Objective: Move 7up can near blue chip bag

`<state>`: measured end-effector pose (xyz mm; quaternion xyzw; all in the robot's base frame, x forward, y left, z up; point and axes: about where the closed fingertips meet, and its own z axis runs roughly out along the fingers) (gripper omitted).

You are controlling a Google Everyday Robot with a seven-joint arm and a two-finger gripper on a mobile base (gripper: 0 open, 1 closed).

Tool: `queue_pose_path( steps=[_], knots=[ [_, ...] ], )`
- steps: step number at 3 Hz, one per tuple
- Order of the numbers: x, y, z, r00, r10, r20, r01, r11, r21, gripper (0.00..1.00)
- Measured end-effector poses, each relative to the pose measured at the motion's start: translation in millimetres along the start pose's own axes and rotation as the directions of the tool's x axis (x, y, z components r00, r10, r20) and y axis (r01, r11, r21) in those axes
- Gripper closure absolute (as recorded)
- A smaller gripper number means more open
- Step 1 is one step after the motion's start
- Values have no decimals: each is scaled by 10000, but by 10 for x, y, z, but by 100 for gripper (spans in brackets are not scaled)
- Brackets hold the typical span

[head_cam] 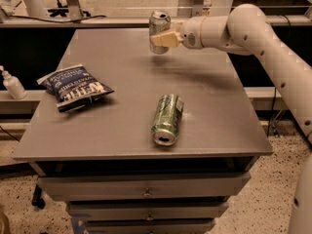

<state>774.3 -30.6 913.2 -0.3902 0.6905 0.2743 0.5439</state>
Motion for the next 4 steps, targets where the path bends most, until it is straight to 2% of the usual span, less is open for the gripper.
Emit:
queue_pose_path(
  steps=[1, 2, 3, 4],
  knots=[
    [39, 575, -128, 9993, -359, -45, 353, 9945, -985, 100],
    [39, 576, -128, 9993, -359, -45, 353, 9945, -987, 100],
    [85, 701, -92, 9982, -577, -189, 545, 9887, -1395, 100],
    [126, 1009, -37, 9943, -1011, -325, 916, 9714, -2192, 100]
  ],
)
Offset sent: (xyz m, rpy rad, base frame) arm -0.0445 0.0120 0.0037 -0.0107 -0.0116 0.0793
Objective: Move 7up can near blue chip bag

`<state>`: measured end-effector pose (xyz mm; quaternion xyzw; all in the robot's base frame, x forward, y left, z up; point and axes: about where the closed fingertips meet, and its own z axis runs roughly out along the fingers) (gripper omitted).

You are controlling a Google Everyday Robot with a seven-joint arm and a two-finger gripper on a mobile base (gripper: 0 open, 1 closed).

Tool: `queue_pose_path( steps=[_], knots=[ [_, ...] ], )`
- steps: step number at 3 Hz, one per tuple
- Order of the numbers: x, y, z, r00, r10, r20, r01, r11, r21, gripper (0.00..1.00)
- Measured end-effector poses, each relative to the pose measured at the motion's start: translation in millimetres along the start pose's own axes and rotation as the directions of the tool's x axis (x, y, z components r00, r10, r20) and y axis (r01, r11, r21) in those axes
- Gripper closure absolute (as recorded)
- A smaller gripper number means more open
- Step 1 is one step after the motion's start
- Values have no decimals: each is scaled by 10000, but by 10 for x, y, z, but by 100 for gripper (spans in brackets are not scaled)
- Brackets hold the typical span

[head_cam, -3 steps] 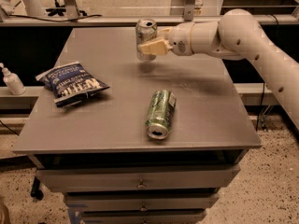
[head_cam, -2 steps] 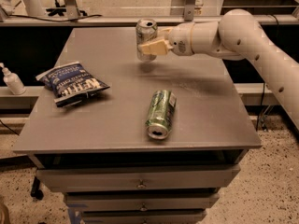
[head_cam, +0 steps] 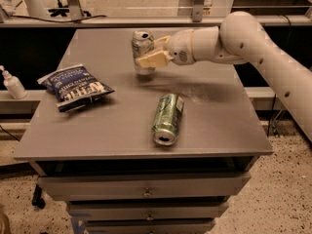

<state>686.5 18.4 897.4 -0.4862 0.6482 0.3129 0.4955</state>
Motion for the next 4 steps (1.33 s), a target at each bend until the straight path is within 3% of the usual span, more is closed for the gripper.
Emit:
queue_pose_path(
  steps=[2, 4],
  knots=[
    [-14, 631, 244, 9996, -262, 110, 275, 9882, -1510, 100],
    [-21, 1178, 442, 9991, -10, 433, 126, 9633, -2681, 100]
  ],
)
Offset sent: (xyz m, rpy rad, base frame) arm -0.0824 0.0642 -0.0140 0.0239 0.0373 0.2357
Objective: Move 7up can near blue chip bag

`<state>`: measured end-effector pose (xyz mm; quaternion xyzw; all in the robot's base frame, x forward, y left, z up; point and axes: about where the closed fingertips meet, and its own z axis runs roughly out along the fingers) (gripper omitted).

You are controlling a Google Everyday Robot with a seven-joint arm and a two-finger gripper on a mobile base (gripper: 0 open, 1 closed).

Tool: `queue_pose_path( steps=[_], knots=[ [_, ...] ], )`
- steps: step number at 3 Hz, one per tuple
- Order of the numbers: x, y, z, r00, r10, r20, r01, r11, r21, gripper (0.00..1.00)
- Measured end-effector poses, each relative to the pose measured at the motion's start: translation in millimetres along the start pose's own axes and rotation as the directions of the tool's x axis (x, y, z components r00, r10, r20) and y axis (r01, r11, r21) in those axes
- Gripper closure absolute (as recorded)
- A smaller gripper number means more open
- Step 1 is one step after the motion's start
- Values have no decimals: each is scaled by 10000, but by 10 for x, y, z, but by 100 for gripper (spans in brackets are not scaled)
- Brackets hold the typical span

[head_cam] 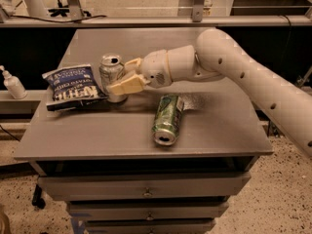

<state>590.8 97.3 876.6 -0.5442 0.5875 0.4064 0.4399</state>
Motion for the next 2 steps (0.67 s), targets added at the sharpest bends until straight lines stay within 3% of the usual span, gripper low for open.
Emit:
queue_pose_path(
  steps=[1, 2],
  knots=[
    [11, 145, 122, 9999, -88, -115, 83, 9989, -464, 84],
    [23, 222, 184, 9996, -186, -209, 169, 9970, -755, 61]
  ],
)
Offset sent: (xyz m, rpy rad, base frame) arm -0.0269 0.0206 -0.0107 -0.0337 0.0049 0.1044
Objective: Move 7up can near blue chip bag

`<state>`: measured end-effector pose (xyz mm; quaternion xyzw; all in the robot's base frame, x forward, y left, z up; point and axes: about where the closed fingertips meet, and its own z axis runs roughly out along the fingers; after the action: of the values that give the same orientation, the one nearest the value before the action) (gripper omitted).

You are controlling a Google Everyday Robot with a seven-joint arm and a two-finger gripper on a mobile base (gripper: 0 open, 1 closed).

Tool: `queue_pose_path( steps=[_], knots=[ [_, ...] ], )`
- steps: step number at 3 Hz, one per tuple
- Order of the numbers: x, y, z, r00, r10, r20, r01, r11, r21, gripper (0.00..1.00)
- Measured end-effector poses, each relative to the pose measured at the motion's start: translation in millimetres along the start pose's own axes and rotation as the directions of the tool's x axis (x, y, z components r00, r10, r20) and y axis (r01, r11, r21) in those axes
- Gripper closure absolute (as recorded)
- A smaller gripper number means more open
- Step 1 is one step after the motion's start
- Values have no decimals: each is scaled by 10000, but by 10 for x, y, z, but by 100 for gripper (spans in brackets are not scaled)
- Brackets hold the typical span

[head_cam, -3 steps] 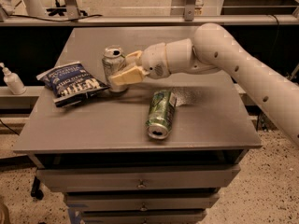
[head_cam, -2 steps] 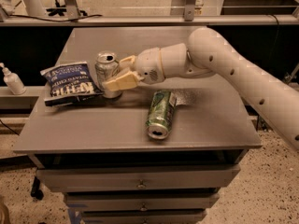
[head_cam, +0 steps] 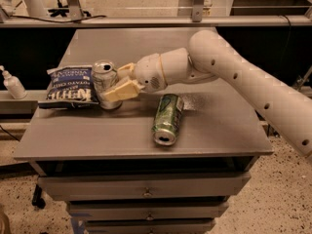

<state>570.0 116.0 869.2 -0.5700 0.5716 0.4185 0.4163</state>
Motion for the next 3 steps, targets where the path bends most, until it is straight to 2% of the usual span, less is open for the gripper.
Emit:
queue_pose_path(
  steps=[2, 3],
  knots=[
    [5, 56, 43, 9997, -200, -115, 197, 9995, -260, 13],
    [1, 44, -1, 9995, -263, -151, 260, 9995, -169, 0]
  ],
)
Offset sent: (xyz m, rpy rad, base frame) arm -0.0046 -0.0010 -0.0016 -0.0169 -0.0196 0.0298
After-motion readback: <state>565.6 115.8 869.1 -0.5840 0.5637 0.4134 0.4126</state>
